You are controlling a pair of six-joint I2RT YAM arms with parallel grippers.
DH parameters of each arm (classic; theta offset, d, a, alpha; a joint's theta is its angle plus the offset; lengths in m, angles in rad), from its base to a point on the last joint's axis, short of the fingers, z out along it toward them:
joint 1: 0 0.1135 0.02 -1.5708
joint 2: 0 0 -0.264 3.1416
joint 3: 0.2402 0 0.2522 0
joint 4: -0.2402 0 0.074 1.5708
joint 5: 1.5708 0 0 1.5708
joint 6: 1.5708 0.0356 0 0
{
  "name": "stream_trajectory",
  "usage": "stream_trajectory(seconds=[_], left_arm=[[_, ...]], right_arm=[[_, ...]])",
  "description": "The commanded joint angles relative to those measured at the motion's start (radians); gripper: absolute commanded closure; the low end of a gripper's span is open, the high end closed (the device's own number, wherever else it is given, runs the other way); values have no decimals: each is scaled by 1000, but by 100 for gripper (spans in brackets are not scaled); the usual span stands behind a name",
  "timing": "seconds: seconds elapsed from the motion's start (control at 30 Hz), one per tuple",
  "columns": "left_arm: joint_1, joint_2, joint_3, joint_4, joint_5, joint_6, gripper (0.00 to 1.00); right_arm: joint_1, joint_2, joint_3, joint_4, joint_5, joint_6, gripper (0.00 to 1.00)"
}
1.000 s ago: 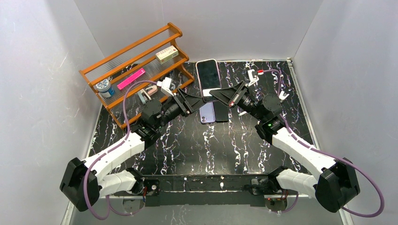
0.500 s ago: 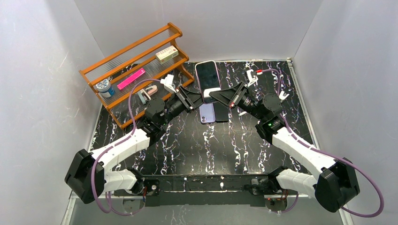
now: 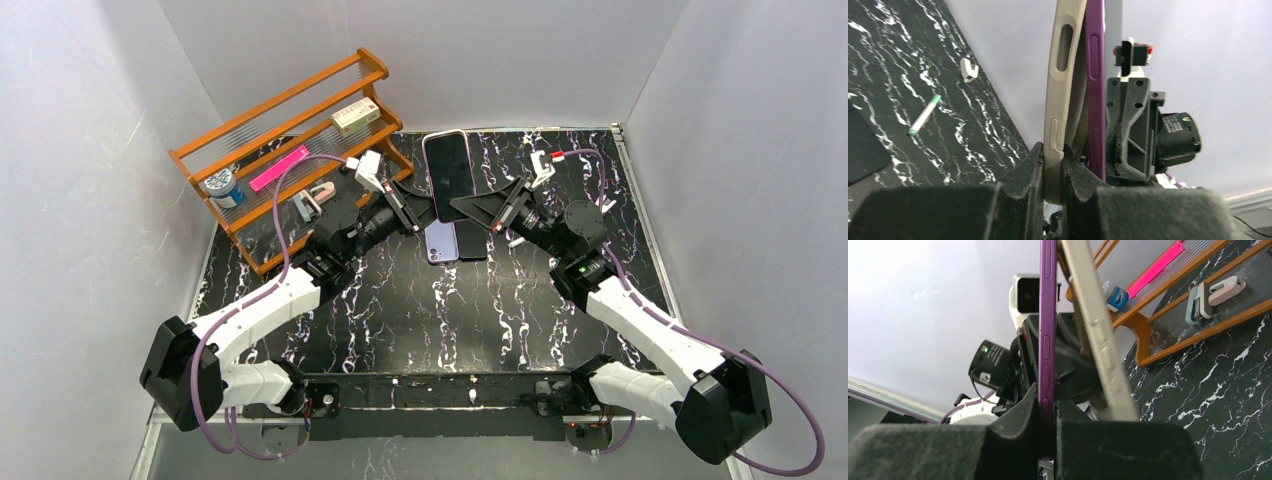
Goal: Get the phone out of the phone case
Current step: Remove the phone case from the phone, then place the phone case at the center of the board.
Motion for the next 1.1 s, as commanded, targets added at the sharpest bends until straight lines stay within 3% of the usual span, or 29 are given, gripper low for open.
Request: stream_trajectory(seconds=[0.0,0.17,0.53,0.77,1.07], left_arm=[[60,7,95,-55,-192,113,100],[120,26,124,-125,-250,187,100],[144,7,71,-422,-110,253,100],[111,-17,-65,-526,-24,145,100],[-27,-12,-195,-517,-68,15,100]], right_arm=[[19,-61,-11,-17,-144,-24,99],[12,-95,-49,-63,-138,-27,99],[-24,-237,-143,-423,56,-247,99],[-32,-293,-306,-474,126,-227,99],[-33,-375,-488,-538,149,-167,99]])
